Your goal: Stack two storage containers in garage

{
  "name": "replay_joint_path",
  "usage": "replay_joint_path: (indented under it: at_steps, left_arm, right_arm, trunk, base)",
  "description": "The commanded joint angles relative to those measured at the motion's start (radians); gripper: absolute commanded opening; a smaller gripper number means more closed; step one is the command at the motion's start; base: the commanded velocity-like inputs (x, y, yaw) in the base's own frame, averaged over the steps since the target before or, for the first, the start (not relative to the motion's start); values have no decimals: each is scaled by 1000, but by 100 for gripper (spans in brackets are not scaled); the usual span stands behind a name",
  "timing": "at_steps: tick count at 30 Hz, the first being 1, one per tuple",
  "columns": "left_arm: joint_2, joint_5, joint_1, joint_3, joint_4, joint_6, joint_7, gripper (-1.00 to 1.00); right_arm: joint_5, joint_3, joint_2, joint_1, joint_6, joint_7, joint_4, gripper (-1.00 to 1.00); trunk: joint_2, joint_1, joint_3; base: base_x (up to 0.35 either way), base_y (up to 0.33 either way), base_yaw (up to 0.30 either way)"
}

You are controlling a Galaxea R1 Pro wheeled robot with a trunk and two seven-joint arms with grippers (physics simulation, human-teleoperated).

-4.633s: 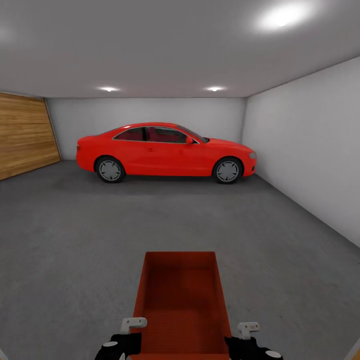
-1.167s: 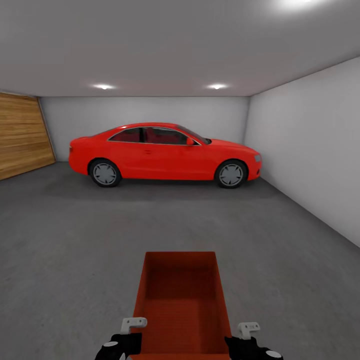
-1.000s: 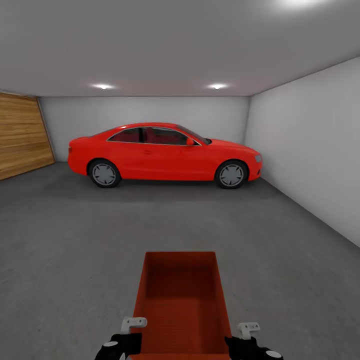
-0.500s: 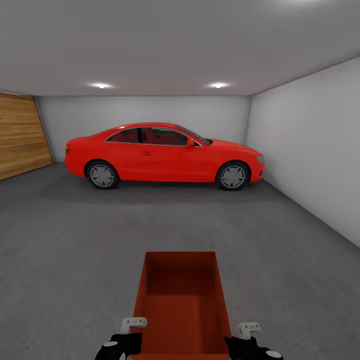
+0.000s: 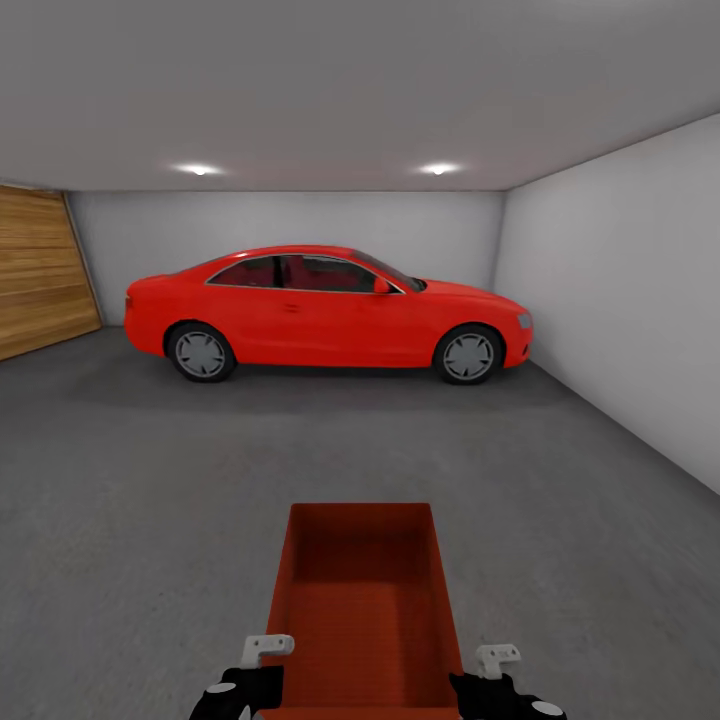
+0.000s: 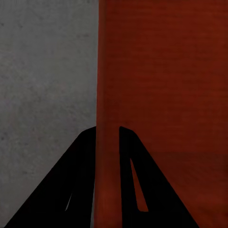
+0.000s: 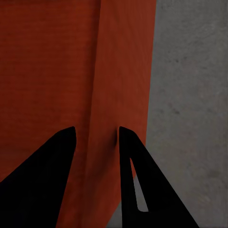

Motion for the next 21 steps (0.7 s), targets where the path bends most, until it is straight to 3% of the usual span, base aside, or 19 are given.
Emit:
replay_joint_path:
  at_steps: [1, 10, 21]
  left_arm:
    - [-27, -1, -1, 1, -31, 6, 8, -100]
    - [-26, -1, -1, 1, -31, 6, 8, -100]
    - [-25, -1, -1, 1, -31, 6, 8, -100]
  right_arm:
    - [9, 35, 7, 0, 0, 9, 2, -100]
    - [9, 34, 7, 0, 1, 9, 2, -100]
    - [9, 35, 7, 0, 1, 9, 2, -100]
  trunk:
    - [-1, 1, -2]
    - [-1, 1, -2]
    - [-1, 1, -2]
  base:
    - [266, 0, 0]
    - [249, 0, 0]
    - [21, 0, 0]
